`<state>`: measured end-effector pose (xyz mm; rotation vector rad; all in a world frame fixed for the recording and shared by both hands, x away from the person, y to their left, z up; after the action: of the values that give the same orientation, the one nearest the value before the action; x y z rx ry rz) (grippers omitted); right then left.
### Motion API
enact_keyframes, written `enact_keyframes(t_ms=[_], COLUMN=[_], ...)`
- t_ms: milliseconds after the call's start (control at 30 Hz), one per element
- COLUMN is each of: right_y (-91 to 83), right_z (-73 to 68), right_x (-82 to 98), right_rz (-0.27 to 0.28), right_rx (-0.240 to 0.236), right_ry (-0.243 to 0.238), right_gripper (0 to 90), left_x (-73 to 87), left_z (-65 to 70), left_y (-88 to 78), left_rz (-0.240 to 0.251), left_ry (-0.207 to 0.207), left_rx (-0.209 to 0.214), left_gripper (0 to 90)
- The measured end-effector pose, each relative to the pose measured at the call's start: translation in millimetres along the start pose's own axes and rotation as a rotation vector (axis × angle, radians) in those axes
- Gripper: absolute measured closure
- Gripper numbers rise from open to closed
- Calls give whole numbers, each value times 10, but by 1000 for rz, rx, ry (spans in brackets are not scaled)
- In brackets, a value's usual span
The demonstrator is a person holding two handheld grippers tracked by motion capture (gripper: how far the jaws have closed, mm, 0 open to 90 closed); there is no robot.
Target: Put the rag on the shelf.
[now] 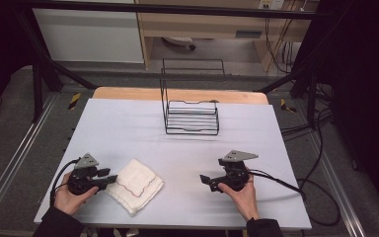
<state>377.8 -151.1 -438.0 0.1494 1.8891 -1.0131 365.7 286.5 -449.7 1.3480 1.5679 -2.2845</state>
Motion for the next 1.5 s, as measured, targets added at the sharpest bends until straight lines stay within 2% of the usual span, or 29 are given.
enact_keyframes(t_ms=[200,400,567,700,933,1033,1133,1300,1500], right_y=[154,339,519,649,847,924,996,1102,1147], right_z=[-197,-412,-571,-676,-823,-867,-924,-990,-1021], right_x=[-97,-202,-269,-305,-307,-300,-295,-252,-215], right_rz=[-9,-22,-49,-60,-91,-89,-98,-116,-131], right_rx=[-15,-22,-24,-45,-67,-88,-85,-102,-104], right_ry=[-21,-54,-55,-57,-83,-70,-87,-77,-49], right_gripper=[51,77,105,142,275,335,393,495,601], left_x=[41,47,45,39,17,16,17,17,12], left_z=[8,25,38,44,68,72,78,90,84], left_y=[16,28,46,50,58,57,59,61,58], left_rz=[-15,-31,-45,-53,-69,-70,-65,-63,-65], left_ry=[-22,-10,-11,-15,-5,2,3,10,9], left_rx=[10,7,17,23,15,11,8,2,4], left_gripper=[651,702,723,746,786,800,809,815,825])
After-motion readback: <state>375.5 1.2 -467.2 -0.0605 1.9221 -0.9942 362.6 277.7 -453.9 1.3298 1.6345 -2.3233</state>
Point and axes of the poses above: each handheld gripper's, and its own axes: y roughly forward along the jaws, x roughly out of its underside, z roughly to its right, the point moved 2 cm from there along y, roughly forward along the jaws, and after that the axes turned 2 degrees about -z, right-handed, at the moved point
